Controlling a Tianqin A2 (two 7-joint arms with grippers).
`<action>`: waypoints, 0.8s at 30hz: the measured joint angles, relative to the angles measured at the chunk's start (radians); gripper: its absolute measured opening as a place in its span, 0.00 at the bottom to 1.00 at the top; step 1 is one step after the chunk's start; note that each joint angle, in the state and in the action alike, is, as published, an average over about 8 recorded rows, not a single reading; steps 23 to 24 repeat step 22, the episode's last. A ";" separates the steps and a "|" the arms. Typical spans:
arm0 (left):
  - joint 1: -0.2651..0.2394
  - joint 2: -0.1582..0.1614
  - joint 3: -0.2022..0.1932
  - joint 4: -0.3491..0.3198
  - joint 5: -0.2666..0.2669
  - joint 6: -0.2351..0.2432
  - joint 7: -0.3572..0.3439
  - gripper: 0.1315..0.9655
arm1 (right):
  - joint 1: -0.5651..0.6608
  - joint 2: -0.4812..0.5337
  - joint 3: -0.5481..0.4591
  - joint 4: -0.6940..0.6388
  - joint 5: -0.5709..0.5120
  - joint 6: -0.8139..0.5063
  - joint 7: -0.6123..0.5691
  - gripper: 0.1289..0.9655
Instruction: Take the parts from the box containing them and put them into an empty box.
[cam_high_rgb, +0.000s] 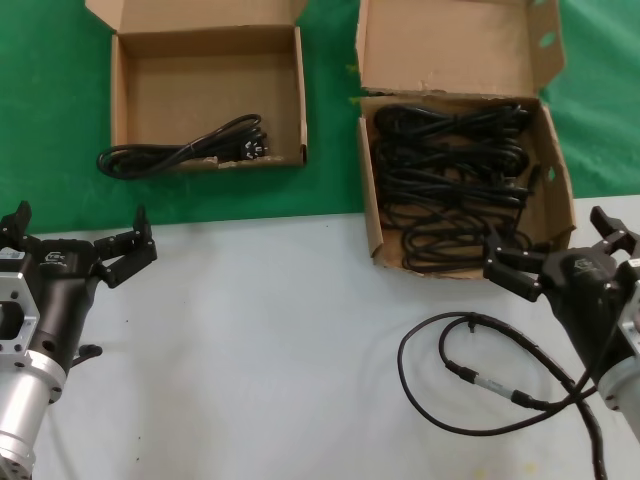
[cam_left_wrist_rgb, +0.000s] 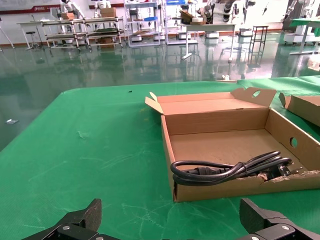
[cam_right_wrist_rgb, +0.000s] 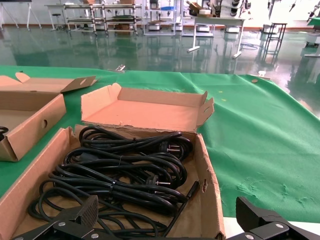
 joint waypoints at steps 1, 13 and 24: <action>0.000 0.000 0.000 0.000 0.000 0.000 0.000 1.00 | 0.000 0.000 0.000 0.000 0.000 0.000 0.000 1.00; 0.000 0.000 0.000 0.000 0.000 0.000 0.000 1.00 | 0.000 0.000 0.000 0.000 0.000 0.000 0.000 1.00; 0.000 0.000 0.000 0.000 0.000 0.000 0.000 1.00 | 0.000 0.000 0.000 0.000 0.000 0.000 0.000 1.00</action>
